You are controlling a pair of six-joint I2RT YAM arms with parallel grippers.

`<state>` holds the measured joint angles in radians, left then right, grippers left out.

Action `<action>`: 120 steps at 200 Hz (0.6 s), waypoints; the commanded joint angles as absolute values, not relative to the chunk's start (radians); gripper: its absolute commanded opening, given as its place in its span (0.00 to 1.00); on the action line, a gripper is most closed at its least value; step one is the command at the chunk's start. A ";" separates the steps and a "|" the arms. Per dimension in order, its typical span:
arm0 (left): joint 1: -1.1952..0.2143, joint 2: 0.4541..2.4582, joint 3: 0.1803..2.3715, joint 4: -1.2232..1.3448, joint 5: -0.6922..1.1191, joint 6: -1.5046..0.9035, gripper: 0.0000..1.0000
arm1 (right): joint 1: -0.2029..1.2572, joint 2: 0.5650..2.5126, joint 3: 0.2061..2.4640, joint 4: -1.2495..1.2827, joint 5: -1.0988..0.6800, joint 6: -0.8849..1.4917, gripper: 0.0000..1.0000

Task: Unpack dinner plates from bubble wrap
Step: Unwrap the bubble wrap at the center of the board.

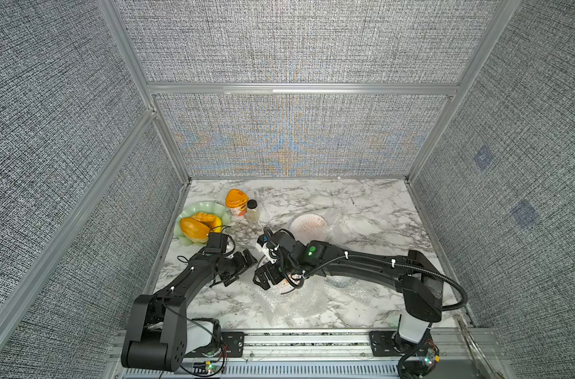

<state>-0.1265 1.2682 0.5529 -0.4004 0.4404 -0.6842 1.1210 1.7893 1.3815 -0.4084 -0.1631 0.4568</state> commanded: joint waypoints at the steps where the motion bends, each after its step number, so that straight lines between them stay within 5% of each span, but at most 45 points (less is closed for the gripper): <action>1: -0.125 1.268 0.568 -0.443 0.434 -0.667 0.99 | 1.119 1.756 1.369 -0.391 -0.157 0.457 0.99; 75: -0.124 1.110 0.819 -0.696 0.235 -0.632 0.99 | 1.021 1.683 1.249 -0.358 -0.184 0.469 0.99; 120: -0.168 1.031 0.813 -0.588 0.427 -0.595 0.99 | 1.005 1.740 1.248 -0.292 -0.266 0.474 0.99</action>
